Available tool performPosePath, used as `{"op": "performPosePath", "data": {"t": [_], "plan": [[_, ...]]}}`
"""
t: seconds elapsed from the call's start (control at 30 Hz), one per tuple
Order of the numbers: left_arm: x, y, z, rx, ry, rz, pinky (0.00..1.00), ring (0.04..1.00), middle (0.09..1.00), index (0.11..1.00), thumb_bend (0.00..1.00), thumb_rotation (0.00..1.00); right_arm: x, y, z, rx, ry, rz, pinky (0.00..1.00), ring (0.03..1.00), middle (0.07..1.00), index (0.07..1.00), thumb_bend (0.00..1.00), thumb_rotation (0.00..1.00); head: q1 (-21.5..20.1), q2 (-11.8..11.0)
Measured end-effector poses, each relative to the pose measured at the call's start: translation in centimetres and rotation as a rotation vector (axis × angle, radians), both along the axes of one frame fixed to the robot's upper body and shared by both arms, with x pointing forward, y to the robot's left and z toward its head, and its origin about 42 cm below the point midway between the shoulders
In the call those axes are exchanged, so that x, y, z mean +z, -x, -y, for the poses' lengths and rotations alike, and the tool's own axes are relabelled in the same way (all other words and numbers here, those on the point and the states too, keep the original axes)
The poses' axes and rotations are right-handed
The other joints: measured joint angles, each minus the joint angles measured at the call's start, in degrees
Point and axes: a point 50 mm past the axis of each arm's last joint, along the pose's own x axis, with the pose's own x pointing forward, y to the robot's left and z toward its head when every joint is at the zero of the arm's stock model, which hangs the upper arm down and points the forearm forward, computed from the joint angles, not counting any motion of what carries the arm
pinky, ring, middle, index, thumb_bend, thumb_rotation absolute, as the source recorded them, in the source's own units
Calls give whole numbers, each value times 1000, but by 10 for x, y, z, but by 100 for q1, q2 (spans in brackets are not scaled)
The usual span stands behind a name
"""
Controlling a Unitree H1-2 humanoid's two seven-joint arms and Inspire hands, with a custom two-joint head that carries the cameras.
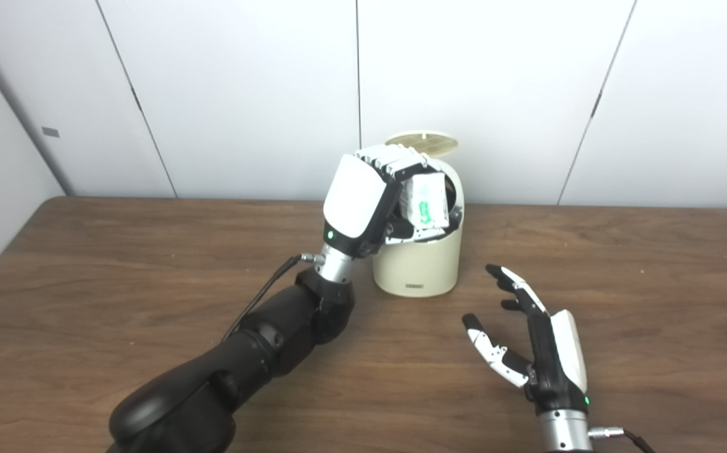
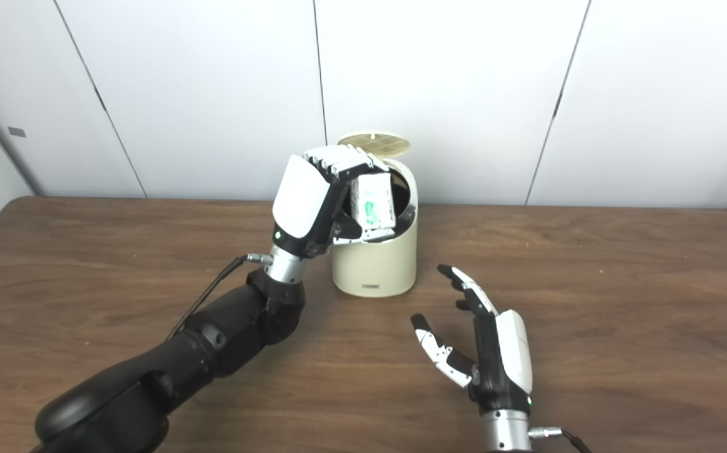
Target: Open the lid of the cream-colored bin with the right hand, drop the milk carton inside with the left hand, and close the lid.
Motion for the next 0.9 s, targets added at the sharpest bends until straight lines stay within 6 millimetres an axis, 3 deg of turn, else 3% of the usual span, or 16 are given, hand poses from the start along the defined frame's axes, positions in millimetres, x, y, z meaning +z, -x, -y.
{"op": "performPosePath", "data": {"t": [0.33,0.43,0.5,0.53,0.57,0.6,0.7,0.9], "plan": [[1,-3,-2,3,-6,-63,336,444,469,490,506,0,0,0,0,-1,0,-7,710,825,837,810,185,352,9,0],[2,-4,-5,-3,-23,-81,370,450,481,489,520,0,0,0,0,-1,-1,-7,712,826,840,812,187,361,9,0],[5,-4,-6,-16,-26,-106,407,493,531,489,520,59,-1,0,0,-3,-2,-10,711,825,840,811,192,372,9,0],[5,-5,-6,-22,-34,-119,420,506,545,524,755,145,-1,0,0,-4,-2,-12,712,826,840,811,193,376,9,0],[6,-5,-7,-25,-39,-127,435,523,561,555,901,218,-1,0,0,-4,-2,-14,714,826,840,811,194,382,9,0],[7,-5,-8,-30,-42,-136,440,529,567,566,950,243,-1,0,0,-4,-3,-14,715,826,840,811,194,387,9,0],[5,-3,-10,-42,-59,-145,456,541,580,595,996,316,-1,0,0,-2,0,-23,721,826,841,815,195,421,17,-9],[5,-1,-12,-54,-70,-144,478,568,603,616,1000,318,-2,0,0,5,6,-29,713,829,841,819,195,386,18,-9]]}}
